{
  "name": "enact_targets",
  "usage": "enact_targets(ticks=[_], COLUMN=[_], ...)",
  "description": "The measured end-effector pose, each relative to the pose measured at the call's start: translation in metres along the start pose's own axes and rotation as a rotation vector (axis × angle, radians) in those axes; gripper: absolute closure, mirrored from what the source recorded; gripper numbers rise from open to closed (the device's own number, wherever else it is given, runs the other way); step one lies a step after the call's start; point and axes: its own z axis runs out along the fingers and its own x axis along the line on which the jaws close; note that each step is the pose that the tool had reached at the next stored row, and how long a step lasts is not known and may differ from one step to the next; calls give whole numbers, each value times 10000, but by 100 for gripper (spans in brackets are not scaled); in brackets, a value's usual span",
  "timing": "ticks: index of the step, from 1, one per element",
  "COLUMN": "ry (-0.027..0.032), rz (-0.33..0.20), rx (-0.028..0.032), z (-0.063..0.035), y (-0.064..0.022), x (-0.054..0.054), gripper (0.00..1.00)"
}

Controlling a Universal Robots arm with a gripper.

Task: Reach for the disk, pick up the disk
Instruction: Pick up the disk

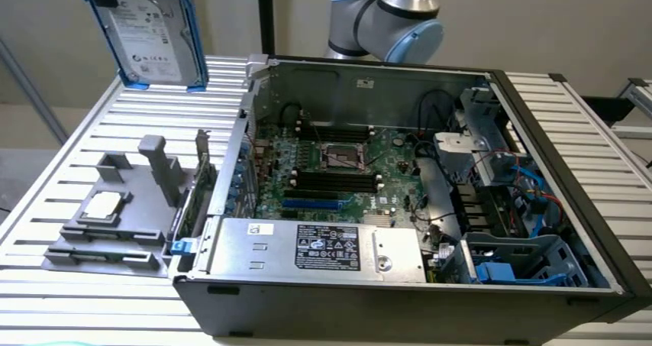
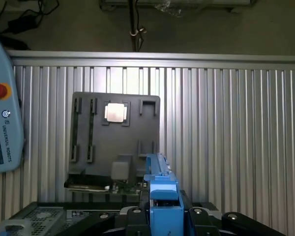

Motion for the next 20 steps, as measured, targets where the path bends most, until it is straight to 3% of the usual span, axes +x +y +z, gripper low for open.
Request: enact_targets(ticks=[3,6,20], ry=[0,-1,-6], rz=[1,3,3], rx=[-29,-47,-54], z=[-128,-191,-230], y=[-131,-268,-903], x=[5,17,174], gripper=[67,67,67])
